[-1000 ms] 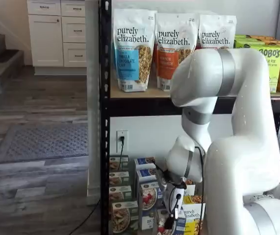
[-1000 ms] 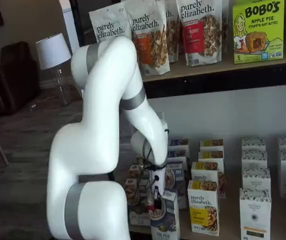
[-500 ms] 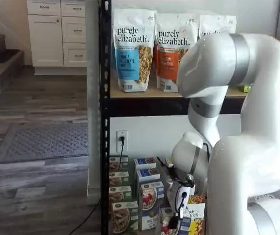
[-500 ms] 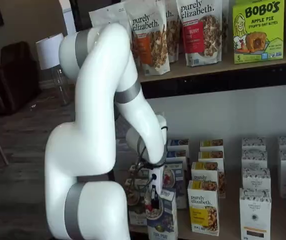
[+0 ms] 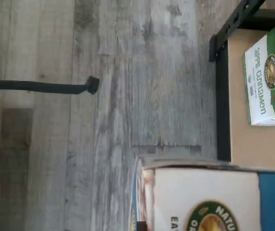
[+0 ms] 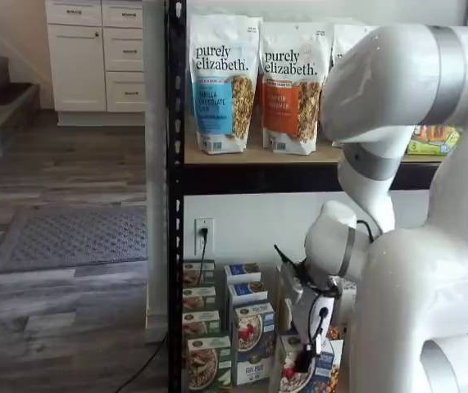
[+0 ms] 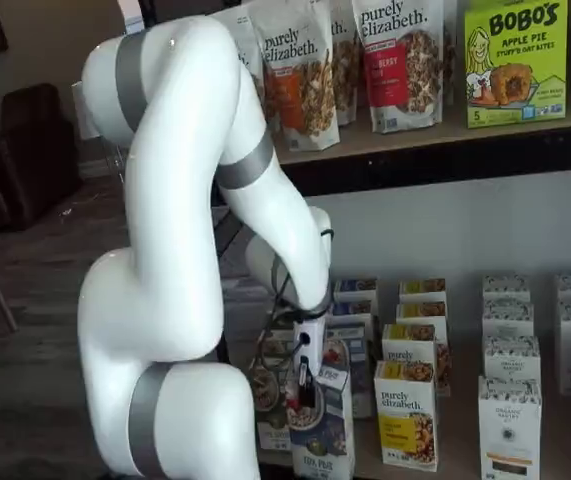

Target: Pick up the blue and white box that is on the bottom shelf, the second box from the left

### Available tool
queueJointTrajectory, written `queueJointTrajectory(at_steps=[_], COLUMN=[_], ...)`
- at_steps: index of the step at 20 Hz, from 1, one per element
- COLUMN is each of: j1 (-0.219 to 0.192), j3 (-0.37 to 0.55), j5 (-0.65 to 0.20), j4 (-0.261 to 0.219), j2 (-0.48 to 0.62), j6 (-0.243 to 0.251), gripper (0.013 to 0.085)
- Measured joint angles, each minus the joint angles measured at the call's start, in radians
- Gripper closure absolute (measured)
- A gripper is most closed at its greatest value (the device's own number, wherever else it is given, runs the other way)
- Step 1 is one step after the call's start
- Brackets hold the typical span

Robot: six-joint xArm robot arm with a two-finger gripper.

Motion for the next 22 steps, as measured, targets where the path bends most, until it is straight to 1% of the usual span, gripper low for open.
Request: queueJointTrajectory(at_steps=[3, 7, 13, 17, 22], j1=[-0.009, -0.020, -0.031, -0.036, -0.034], j3=[0.030, 0.058, 0.081, 0.097, 0.116], j5=[0.020, 0.061, 0.116, 0.141, 0.155], j4=[-0.027, -0.074, -0.123, -0.148, -0.158], j2=[-0.059, -0.129, -0.202, -0.244, -0.283], j6=[0.021, 0.062, 0.104, 0.124, 0.138], gripper=[0.0450, 0.0450, 0.0450, 0.0450, 0.0450])
